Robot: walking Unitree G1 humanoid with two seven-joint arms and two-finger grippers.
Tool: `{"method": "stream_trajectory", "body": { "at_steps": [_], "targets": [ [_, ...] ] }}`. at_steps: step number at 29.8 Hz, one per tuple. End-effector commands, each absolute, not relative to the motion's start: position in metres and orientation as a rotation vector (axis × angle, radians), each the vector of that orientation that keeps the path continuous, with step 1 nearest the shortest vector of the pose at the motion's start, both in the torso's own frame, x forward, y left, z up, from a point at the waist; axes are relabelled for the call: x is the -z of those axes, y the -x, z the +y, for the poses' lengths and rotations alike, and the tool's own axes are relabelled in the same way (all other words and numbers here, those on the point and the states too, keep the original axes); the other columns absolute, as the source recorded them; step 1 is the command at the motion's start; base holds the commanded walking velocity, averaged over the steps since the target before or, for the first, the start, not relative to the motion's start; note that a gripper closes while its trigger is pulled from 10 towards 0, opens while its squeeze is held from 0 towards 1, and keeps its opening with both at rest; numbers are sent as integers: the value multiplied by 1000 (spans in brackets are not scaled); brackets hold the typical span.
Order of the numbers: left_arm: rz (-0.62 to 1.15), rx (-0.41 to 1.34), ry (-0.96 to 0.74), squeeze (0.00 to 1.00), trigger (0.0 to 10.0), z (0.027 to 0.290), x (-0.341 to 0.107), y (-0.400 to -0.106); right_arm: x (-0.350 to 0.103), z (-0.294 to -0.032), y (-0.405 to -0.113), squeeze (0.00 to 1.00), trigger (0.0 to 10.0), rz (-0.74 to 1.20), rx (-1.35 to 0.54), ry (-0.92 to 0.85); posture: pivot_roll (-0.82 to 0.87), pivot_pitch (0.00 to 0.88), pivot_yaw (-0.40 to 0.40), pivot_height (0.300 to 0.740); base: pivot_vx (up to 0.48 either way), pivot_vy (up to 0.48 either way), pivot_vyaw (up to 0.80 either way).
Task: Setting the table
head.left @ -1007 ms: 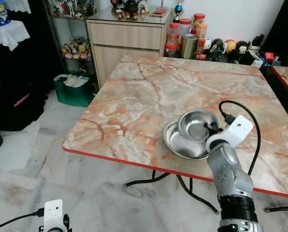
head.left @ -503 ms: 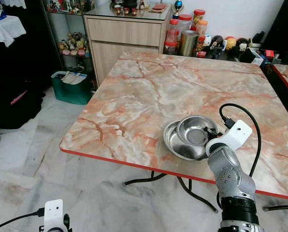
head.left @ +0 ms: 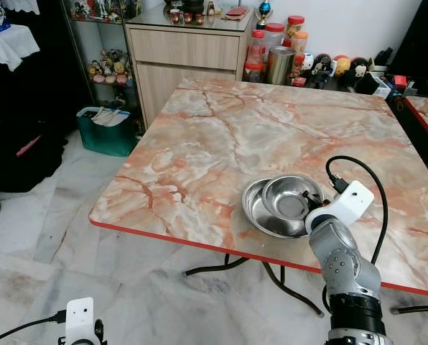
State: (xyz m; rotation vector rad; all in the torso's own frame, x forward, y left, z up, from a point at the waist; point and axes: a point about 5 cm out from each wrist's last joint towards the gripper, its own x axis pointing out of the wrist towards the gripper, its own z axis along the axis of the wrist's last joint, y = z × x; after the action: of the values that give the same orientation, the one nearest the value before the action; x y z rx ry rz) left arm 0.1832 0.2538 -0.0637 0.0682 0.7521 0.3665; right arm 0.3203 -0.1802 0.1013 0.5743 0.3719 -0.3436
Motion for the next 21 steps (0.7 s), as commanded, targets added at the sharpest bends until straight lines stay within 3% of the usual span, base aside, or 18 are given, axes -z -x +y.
{"method": "stream_trajectory", "body": {
  "at_steps": [1, 21],
  "targets": [
    [765, -358, -69, 0, 10000, 251, 65, -183, -100, -183, -320, 0, 10000, 381, 344, -576, 129, 0, -47, 740, 0, 0, 0],
    [762, -362, -73, 0, 10000, 253, 64, -184, -98, -189, -325, 0, 10000, 379, 346, -586, 129, 0, -46, 740, 0, 0, 0]
  ]
}}
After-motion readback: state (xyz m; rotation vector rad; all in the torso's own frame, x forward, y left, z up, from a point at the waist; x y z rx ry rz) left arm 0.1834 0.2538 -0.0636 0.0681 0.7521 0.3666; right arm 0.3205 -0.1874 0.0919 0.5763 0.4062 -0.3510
